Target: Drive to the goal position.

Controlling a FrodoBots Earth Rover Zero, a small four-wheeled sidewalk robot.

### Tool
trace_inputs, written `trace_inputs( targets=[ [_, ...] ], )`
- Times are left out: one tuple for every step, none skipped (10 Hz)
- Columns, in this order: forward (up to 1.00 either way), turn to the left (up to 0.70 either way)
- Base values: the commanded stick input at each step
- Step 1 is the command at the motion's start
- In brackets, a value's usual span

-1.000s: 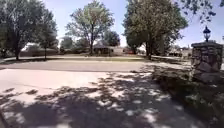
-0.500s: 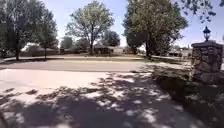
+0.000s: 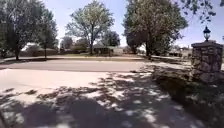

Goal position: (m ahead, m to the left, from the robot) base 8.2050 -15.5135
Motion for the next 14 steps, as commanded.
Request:
trace_inputs(
  targets=[
    [-0.22,0.00],
    [0.00,0.00],
    [0.00,0.00],
    [0.00,0.00],
    [0.43,0.00],
    [0.70,0.00],
    [0.70,0.00],
    [0.70,0.00],
    [0.70,0.00],
    [0.70,0.00],
    [0.70,0.00],
    [0.70,0.00],
    [0.70,0.00],
    [0.70,0.00]
  ],
)
